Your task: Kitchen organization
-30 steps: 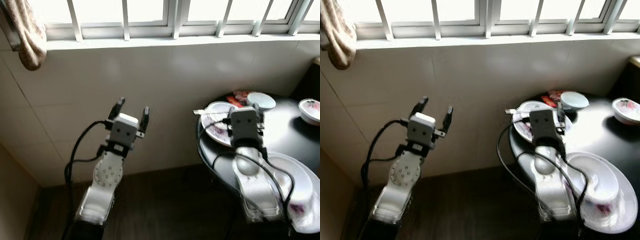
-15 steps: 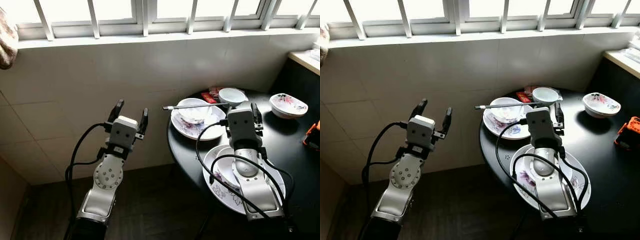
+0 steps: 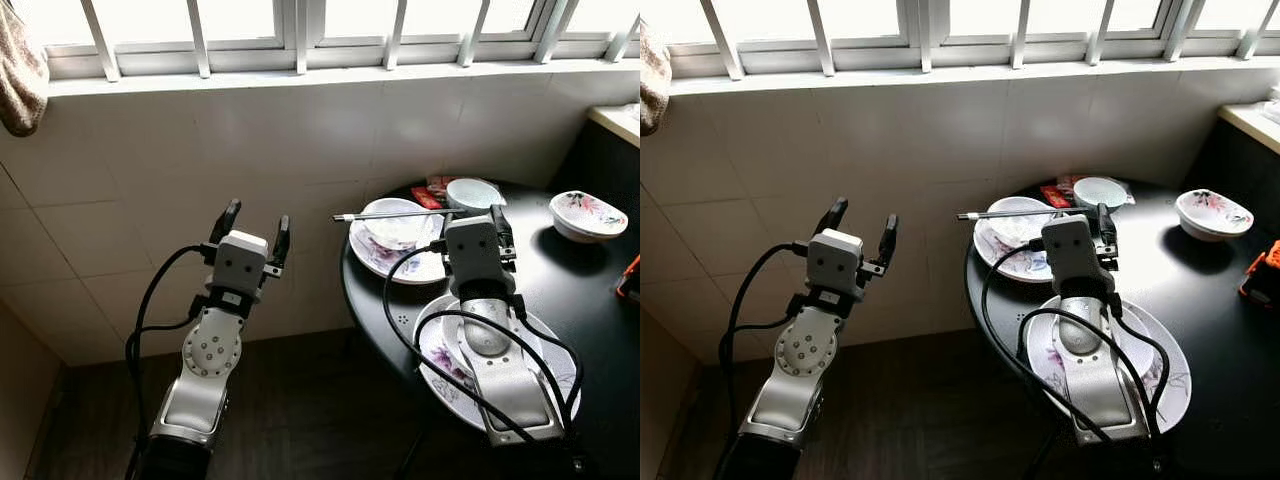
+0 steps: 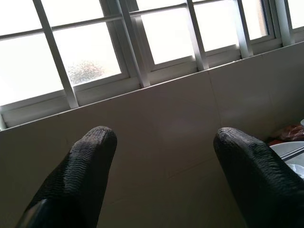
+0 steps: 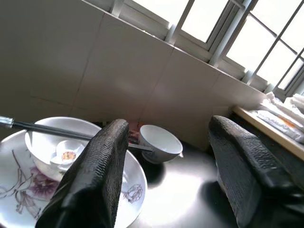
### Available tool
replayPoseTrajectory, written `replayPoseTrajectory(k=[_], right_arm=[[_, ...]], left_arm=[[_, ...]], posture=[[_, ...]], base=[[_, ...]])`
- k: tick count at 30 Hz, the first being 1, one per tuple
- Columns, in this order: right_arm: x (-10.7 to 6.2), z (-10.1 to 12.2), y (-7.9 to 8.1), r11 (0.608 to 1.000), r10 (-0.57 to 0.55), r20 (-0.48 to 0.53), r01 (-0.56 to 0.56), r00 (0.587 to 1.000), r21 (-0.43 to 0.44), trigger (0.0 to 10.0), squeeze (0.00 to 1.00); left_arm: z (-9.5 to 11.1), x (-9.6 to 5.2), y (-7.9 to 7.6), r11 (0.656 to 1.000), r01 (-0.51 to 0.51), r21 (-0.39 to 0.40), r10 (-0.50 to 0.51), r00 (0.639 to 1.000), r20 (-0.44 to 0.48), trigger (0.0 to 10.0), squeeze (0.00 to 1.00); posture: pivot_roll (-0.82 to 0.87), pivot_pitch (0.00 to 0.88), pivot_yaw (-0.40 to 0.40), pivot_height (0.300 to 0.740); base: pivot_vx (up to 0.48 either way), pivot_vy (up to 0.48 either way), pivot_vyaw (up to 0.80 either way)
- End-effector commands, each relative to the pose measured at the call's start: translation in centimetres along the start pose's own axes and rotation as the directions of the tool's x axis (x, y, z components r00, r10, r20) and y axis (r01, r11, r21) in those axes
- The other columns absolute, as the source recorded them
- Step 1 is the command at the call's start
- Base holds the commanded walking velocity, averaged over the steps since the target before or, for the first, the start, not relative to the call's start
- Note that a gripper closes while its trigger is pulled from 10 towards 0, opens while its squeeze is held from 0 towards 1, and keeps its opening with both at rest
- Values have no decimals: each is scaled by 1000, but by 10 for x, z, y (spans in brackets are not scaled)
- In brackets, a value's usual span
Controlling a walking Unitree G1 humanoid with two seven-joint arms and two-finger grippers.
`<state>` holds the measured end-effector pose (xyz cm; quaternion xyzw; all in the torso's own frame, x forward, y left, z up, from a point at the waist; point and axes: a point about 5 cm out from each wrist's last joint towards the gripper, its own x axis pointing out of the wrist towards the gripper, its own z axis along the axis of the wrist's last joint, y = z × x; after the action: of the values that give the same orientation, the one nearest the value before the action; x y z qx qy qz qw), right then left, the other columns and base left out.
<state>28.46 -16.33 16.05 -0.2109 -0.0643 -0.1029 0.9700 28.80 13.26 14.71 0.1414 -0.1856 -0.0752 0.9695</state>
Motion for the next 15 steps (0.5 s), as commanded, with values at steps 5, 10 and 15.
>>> replayPoseTrajectory(k=[5, 10, 15], right_arm=[[-20, 3, -6, 999, 24, 14, -23, 1000, -35, 10000, 0], [-16, -2, -5, 1000, 1, -31, -1, 1000, -10, 10000, 0], [-10, 2, -6, 1000, -1, -25, 0, 1000, -12, 10000, 0]], left_arm=[[-3, -2, -2, 1000, 3, -10, -3, 1000, -17, 10000, 0], [-2, -1, -2, 1000, 4, -22, -4, 1000, -15, 10000, 0], [-2, 1, 2, 1000, -10, -21, 9, 1000, -16, 10000, 0]], posture=[[15, 0, -34, 740], [25, 0, -32, 740], [37, 0, -39, 740]], base=[[0, 0, 0], [0, 0, 0], [0, 0, 0]])
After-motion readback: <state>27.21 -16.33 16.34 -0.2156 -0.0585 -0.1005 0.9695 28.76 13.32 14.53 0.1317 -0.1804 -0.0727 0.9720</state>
